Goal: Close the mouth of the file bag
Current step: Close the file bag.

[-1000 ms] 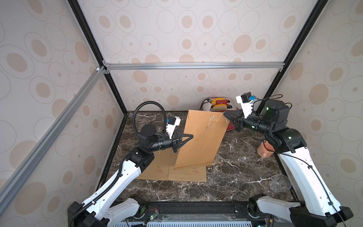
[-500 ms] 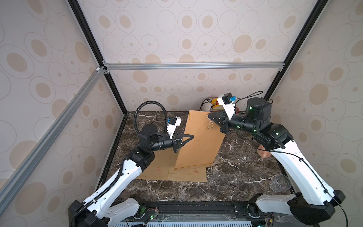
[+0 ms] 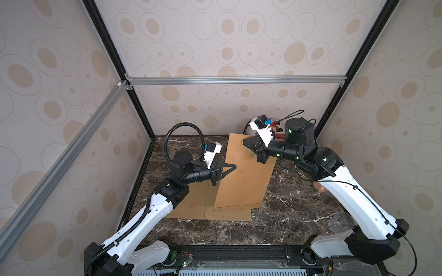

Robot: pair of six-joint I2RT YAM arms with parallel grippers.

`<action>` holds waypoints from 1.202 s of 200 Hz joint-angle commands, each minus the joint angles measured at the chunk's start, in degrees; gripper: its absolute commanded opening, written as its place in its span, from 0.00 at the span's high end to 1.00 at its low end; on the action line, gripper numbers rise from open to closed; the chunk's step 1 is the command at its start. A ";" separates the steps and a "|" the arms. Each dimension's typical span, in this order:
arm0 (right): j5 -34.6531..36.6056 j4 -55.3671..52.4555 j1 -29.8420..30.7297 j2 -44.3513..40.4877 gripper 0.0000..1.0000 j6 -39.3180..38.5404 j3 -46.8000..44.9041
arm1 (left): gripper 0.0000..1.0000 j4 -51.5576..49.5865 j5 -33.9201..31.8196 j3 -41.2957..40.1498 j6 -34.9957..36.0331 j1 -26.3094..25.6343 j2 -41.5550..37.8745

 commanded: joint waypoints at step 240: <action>15.60 9.53 7.01 -20.50 1.00 9.49 -29.97 | 1.00 11.42 2.59 0.04 -6.40 -0.32 -0.63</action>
